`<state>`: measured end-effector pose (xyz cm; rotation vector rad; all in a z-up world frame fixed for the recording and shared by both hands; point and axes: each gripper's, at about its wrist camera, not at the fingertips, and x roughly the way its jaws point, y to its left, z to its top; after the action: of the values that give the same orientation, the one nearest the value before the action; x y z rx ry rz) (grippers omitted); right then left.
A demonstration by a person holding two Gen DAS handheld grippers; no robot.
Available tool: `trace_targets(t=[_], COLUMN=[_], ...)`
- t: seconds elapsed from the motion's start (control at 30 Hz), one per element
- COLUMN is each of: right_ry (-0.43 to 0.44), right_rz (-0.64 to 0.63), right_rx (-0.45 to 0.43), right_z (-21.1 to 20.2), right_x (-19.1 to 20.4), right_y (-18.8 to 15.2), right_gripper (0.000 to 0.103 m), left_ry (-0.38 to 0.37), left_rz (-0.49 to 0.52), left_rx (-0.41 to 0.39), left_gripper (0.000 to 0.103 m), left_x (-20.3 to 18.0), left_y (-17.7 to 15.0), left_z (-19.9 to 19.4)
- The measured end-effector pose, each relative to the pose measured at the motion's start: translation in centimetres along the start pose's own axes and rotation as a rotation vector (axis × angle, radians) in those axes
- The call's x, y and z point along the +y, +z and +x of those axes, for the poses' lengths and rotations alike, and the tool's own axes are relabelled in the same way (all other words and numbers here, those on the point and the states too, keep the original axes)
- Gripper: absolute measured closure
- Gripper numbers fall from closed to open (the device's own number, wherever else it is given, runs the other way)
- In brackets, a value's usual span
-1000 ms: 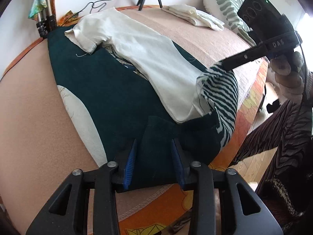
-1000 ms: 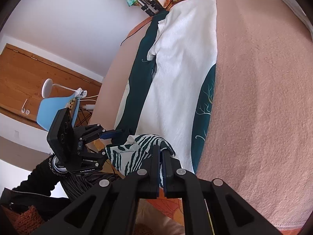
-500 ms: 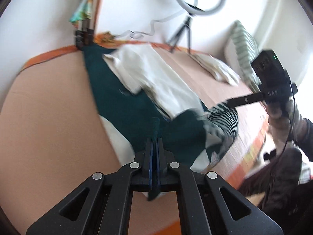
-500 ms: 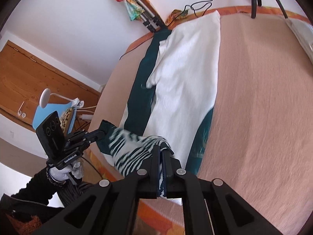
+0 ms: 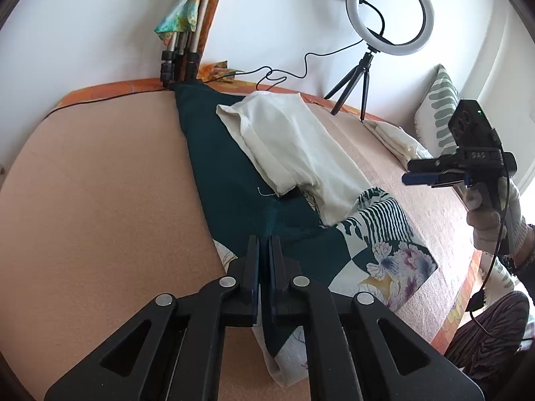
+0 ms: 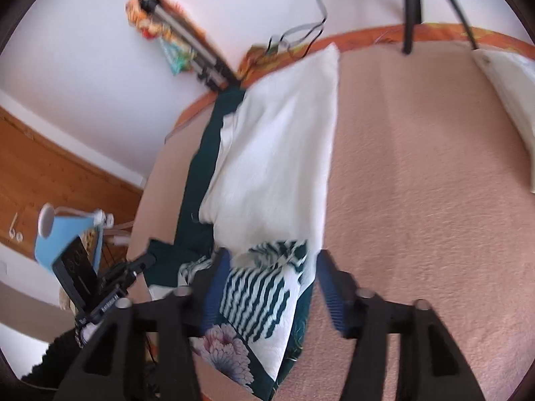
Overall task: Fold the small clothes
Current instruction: 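Lift the hem end with both grippers and fold it toward the collar, then lay the folded hem down and open both grippers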
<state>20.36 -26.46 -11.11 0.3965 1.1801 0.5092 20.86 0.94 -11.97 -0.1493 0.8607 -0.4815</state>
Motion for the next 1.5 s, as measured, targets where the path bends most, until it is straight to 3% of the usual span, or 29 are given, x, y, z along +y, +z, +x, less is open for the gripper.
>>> trace_targets(t=[0.13,0.33,0.4,0.43,0.47,0.5,0.53,0.67,0.77,0.83,0.87,0.97,1.1,1.23,1.3,1.37,1.5], right_ry=[0.033,-0.003,-0.009,-0.009,-0.011,-0.014,-0.021,-0.041,-0.086,-0.174,-0.199,-0.215,-0.156,-0.157,-0.194,-0.237,-0.283], right_rz=[0.017,-0.031,-0.044,-0.049,-0.064,-0.091,-0.135,-0.324,-0.281,-0.232,-0.22,-0.242,-0.297,-0.421,-0.492,-0.53,-0.45], right_rx=[0.012,0.122,0.132,0.137,0.136,0.128,0.111,-0.026,0.026,0.067,0.064,0.022,0.002,0.022,0.033,0.075,0.151], right_z=[-0.5,3.2,4.1,4.4,4.6,4.4,4.0,0.8,1.7,2.5,2.4,1.2,0.0,0.8,2.1,3.2,4.0], right_x=[-0.5,0.1,0.3,0.6,1.0,1.5,2.3,5.3,3.6,2.4,1.9,2.2,4.5,7.7,9.1,9.4,7.3], right_y=[-1.1,-2.5,-2.8,-2.9,-3.1,-3.2,-3.4,-4.1,-3.7,-3.4,-3.3,-3.5,-5.1,-8.2,-9.9,-10.8,-11.9], right_gripper=[0.047,0.065,0.09,0.095,0.1,0.102,0.103,0.103,0.097,0.081,0.064,0.064,0.065,0.067,0.068,0.07,0.071], left_ry=[0.002,0.026,0.014,0.017,0.026,0.027,0.037,0.11,0.15,0.185,0.196,0.196,0.096,0.005,0.009,0.058,0.128], left_rz=[-0.011,-0.02,0.002,0.02,0.037,0.054,0.061,0.089,0.079,0.068,0.066,0.051,0.022,0.063,0.13,0.189,0.151], left_rx=[0.046,0.117,0.14,0.146,0.145,0.133,0.115,0.011,0.02,0.022,0.023,0.007,-0.009,0.047,0.079,0.136,0.188], left_gripper=[0.079,0.077,0.078,0.079,0.094,0.099,0.099,0.099,0.099,0.098,0.094,0.082,0.082,0.082,0.082,0.082,0.082], left_x=[-0.1,-0.4,-0.9,-1.2,-1.5,-1.9,-2.1,-2.5,-2.0,-1.6,-1.5,-1.3,-1.9,-4.4,-6.3,-7.3,-5.5], left_y=[-0.1,-0.4,-0.5,-0.6,-0.7,-0.9,-1.0,-1.3,-1.3,-1.2,-1.1,-0.4,-0.2,-1.7,-2.7,-3.8,-4.8], left_z=[0.7,2.2,2.8,3.0,3.1,3.0,2.7,0.6,1.1,1.1,0.9,-0.2,-2.6,-2.9,-1.9,-0.3,0.6])
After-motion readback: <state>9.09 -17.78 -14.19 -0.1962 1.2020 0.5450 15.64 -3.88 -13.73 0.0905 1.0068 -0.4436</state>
